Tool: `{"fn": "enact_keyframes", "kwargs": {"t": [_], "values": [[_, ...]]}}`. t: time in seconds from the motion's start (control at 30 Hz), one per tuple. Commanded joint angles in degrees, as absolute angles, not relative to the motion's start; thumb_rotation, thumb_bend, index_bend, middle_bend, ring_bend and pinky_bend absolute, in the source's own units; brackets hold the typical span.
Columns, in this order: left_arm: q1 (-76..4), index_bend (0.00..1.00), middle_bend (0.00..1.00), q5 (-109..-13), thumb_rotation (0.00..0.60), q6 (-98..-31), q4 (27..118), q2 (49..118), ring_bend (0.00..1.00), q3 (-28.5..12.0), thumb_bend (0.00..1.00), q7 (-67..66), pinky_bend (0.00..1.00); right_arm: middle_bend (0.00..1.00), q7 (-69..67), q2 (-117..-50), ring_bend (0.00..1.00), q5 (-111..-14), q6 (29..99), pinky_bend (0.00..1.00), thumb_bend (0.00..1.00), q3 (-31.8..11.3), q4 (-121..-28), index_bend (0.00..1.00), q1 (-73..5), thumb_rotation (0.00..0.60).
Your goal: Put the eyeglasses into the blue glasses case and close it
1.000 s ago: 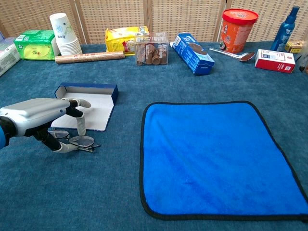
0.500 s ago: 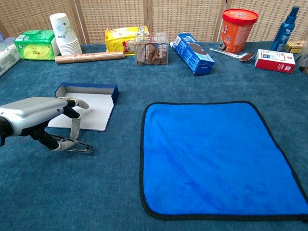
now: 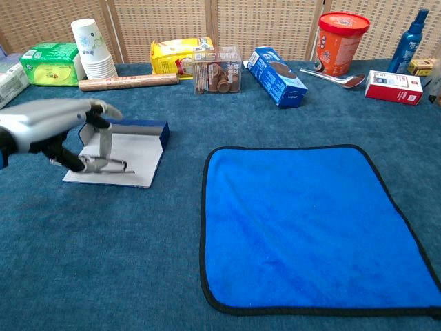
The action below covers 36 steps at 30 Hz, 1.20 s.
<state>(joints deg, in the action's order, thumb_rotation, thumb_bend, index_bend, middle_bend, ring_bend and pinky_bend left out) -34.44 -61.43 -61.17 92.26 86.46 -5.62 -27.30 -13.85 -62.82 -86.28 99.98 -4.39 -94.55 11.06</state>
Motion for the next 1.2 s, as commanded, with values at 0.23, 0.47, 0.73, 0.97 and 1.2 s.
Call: {"fn": "enact_keyframes", "kwargs": {"t": [0.23, 0.47, 0.73, 0.97, 1.2], "values": [[-38.19, 0.55, 0.12, -57.91, 0.536, -57.11, 85.77, 87.91, 0.00, -9.53, 0.37, -26.17, 0.06, 0.13, -13.86, -62.89, 0.00, -86.24, 100.07, 0.06, 0.34, -4.41, -94.46, 0.06, 11.20, 0.341], [-40.49, 0.52, 0.11, -56.64, 0.533, -54.79, 80.70, 90.49, 0.00, -11.07, 0.36, -24.85, 0.06, 0.13, -13.94, -62.78, 0.00, -86.10, 100.14, 0.06, 0.34, -4.43, -94.49, 0.06, 11.40, 0.338], [-42.39, 0.50, 0.11, -56.49, 0.535, -53.72, 76.73, 93.29, 0.00, -11.62, 0.36, -24.39, 0.05, 0.13, -13.88, -62.81, 0.00, -86.03, 99.88, 0.06, 0.34, -4.52, -94.49, 0.06, 11.30, 0.340], [-43.40, 0.43, 0.08, -56.09, 0.535, -52.90, 74.95, 93.92, 0.00, -11.46, 0.35, -25.06, 0.05, 0.13, -14.30, -62.83, 0.00, -85.77, 99.91, 0.06, 0.34, -4.59, -94.23, 0.06, 11.47, 0.339], [-43.57, 0.42, 0.08, -54.52, 0.534, -52.34, 74.73, 93.66, 0.00, -10.78, 0.35, -26.24, 0.05, 0.13, -14.63, -62.78, 0.00, -86.20, 100.46, 0.06, 0.34, -4.64, -94.27, 0.06, 11.65, 0.339]]}}
